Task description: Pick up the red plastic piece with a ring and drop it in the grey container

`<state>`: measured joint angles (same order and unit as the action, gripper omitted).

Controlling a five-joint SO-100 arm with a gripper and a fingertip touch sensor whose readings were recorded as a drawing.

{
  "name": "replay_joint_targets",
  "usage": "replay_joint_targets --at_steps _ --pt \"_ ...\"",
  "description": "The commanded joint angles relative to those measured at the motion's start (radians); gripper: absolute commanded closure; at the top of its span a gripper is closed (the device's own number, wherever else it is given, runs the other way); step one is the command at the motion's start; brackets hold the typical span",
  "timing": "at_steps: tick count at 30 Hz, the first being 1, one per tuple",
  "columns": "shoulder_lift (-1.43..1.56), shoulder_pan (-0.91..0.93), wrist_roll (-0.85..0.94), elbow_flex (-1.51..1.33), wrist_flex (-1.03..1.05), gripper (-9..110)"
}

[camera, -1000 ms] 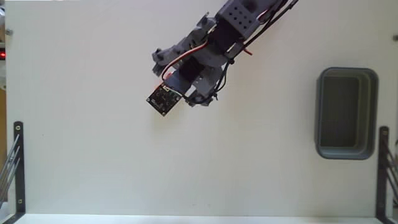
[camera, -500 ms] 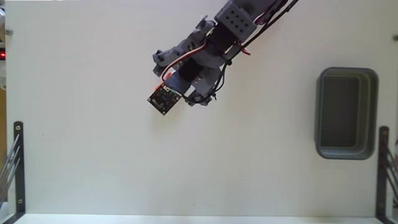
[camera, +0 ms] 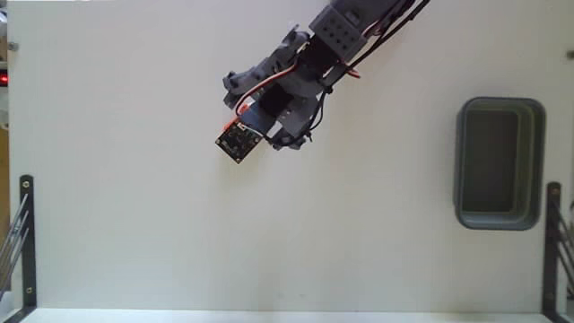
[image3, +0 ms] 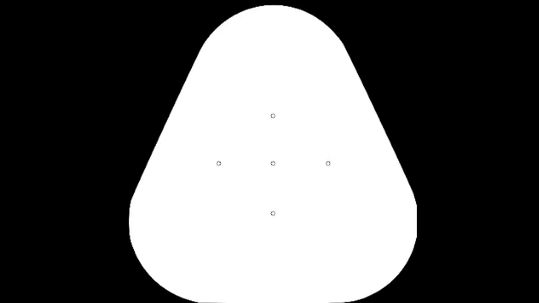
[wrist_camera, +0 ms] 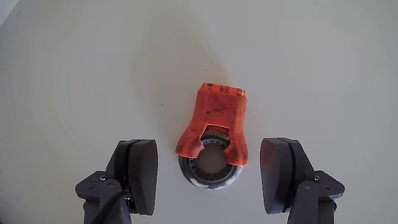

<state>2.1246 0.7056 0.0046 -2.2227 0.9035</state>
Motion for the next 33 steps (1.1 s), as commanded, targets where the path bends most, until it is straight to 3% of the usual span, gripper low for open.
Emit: replay_joint_targets --at_steps 1,33 --pt "0.042 0.016 -0.005 -0.020 -0.030 -9" --pt "0.019 0.016 -0.005 -0.134 -0.167 -9"
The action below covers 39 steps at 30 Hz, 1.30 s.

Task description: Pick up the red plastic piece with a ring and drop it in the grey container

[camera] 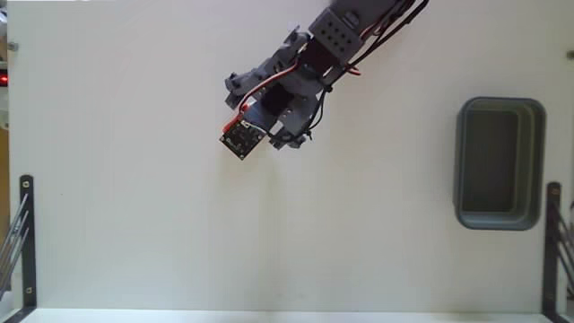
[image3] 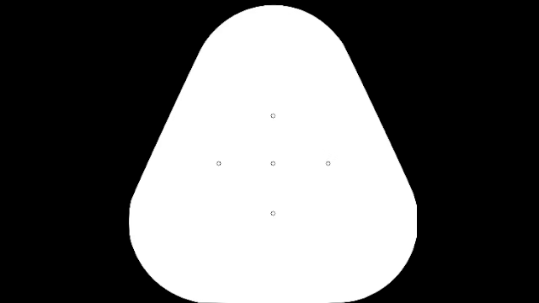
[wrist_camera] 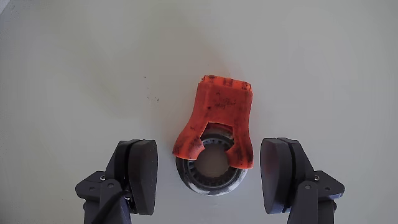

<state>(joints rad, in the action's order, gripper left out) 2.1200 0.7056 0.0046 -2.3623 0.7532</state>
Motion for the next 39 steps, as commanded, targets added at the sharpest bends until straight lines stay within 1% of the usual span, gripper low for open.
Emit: replay_joint_targets --at_steps 1,18,25,39 --pt "0.023 0.016 -0.005 0.005 -0.018 -9" --pt "0.018 0.016 -0.005 -0.010 -0.037 -9" --pt "0.006 0.016 -0.005 -0.039 -0.080 -9" --pt "0.005 0.016 -0.005 -0.041 -0.082 -9"
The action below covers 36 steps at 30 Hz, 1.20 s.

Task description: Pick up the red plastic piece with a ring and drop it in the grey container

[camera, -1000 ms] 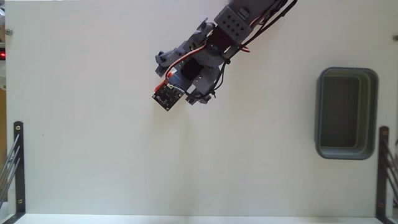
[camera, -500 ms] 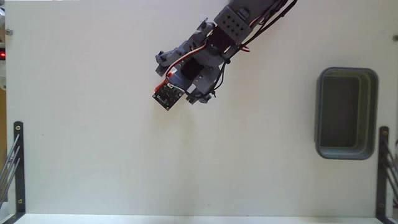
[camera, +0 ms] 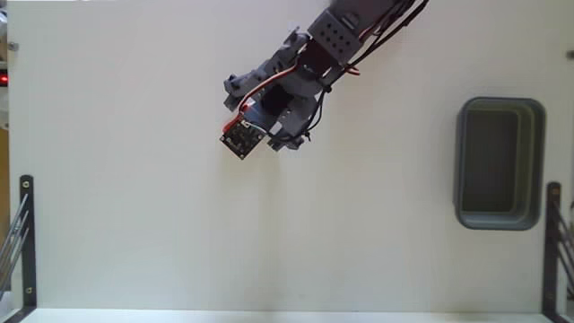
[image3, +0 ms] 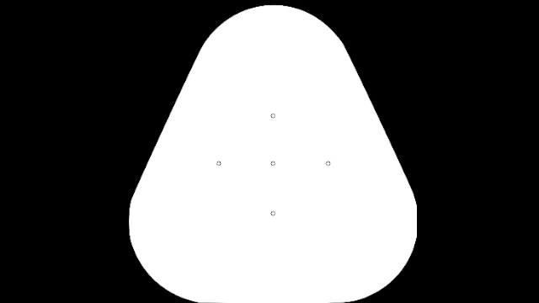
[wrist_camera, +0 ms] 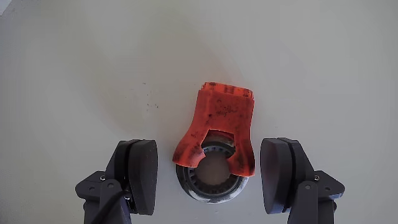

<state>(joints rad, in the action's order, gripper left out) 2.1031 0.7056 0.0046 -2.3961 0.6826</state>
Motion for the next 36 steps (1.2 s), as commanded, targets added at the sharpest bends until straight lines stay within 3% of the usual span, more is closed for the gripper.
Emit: replay_joint_targets --at_steps 1,36 --pt "0.022 0.016 -0.005 -0.007 -0.011 -9" --pt "0.012 0.016 -0.005 -0.028 -0.042 -9"
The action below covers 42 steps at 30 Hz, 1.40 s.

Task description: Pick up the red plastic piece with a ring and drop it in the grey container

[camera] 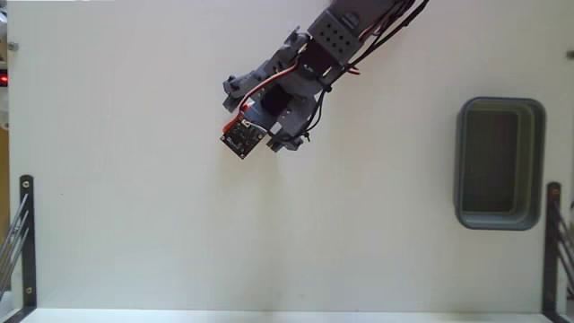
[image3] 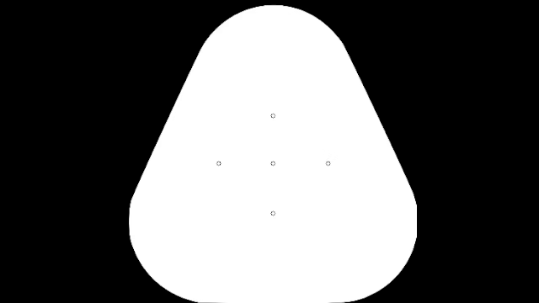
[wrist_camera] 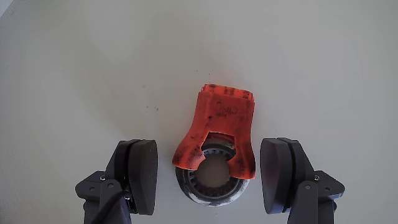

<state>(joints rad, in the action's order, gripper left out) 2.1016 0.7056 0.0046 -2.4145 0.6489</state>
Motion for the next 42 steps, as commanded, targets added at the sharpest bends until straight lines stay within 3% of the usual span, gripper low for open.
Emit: replay_joint_targets --at_steps 1,42 --pt "0.013 0.016 -0.005 -0.009 -0.008 -8" --pt "0.013 0.016 -0.005 -0.009 -0.008 4"
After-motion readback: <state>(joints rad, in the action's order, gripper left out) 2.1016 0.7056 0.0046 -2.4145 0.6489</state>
